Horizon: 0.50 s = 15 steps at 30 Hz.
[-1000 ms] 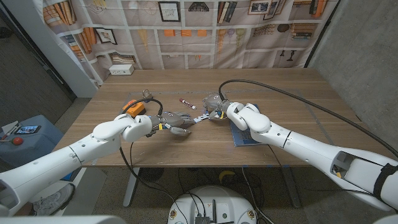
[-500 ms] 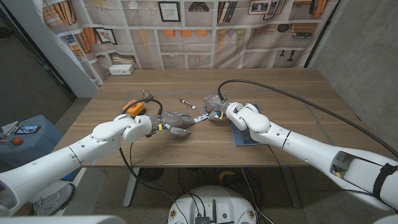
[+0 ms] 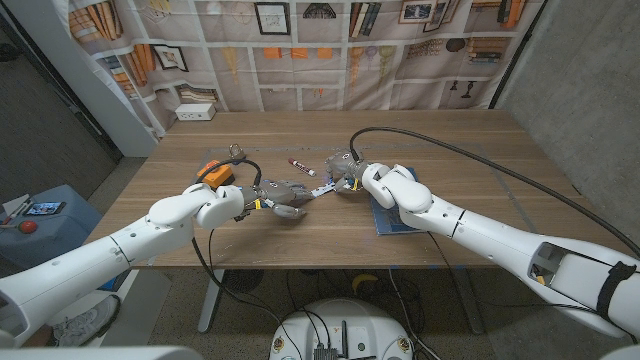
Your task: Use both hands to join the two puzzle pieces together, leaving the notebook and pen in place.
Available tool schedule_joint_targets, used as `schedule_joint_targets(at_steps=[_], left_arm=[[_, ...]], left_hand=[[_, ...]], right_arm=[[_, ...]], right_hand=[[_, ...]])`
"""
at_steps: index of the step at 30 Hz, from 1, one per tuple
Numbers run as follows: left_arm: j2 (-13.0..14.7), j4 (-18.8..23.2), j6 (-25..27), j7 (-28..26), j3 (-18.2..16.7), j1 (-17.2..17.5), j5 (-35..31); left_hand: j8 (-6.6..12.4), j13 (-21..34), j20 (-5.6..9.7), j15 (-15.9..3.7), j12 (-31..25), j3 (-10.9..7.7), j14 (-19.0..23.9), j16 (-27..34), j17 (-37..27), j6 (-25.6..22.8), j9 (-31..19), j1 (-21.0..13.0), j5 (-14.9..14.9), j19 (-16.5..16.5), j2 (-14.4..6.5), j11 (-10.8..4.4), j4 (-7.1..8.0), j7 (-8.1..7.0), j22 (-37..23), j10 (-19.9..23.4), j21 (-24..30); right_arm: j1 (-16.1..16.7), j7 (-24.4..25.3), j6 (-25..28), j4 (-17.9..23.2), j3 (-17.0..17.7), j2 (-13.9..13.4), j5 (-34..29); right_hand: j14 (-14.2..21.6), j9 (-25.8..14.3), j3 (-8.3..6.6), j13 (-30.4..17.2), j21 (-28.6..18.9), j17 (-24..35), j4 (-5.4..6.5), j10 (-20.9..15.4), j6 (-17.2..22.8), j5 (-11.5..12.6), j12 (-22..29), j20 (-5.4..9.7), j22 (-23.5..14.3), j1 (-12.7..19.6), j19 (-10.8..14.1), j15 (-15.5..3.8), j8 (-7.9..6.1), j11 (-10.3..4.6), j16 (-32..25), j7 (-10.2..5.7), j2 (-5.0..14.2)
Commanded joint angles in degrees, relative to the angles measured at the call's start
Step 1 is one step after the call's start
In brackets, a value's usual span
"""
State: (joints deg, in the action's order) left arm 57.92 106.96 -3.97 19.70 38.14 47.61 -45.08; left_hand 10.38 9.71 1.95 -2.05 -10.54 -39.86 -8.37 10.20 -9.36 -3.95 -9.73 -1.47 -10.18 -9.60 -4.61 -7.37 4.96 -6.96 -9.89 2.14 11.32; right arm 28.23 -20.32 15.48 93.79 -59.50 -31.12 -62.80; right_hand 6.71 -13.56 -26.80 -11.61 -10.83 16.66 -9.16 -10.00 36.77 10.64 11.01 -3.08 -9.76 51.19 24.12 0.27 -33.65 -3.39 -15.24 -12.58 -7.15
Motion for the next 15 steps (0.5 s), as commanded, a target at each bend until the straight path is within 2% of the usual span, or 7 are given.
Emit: schedule_joint_targets(at_steps=[1,15], left_arm=[[0.01,-0.15,0.21,0.21,0.01,0.04,0.19],[0.12,-0.45,-0.11,-0.13,0.09,-0.04,0.14]], left_hand=[[0.3,0.1,3.11,-4.71,-0.29,-0.24,0.15,-0.09,-0.09,-0.74,-0.27,-0.63,-0.2,-2.77,-4.76,-0.14,-0.31,0.14,-0.16,0.4,0.3],[0.23,0.09,3.14,-4.74,-0.23,-0.45,0.29,-0.1,-0.14,-0.6,-0.28,-0.58,-0.18,-2.66,-4.84,0.01,-0.33,0.21,-0.16,0.44,0.26]], right_arm=[[-0.29,-2.42,1.18,0.36,-0.21,0.07,0.22],[-0.25,-4.65,0.96,1.84,0.22,-0.75,1.26]], right_hand=[[-0.14,0.08,0.22,-0.12,0.16,0.13,0.03,0.65,-0.86,0.46,-0.24,-0.56,-0.08,-0.45,-0.18,0.44,0.49,0.09,0.21,-0.01,-0.47],[-2.04,0.63,0.99,-0.21,0.27,0.32,0.38,3.86,-6.19,0.38,-0.53,-1.42,-0.1,-2.2,-1.75,1.97,3.05,0.57,1.12,0.08,-1.11]])
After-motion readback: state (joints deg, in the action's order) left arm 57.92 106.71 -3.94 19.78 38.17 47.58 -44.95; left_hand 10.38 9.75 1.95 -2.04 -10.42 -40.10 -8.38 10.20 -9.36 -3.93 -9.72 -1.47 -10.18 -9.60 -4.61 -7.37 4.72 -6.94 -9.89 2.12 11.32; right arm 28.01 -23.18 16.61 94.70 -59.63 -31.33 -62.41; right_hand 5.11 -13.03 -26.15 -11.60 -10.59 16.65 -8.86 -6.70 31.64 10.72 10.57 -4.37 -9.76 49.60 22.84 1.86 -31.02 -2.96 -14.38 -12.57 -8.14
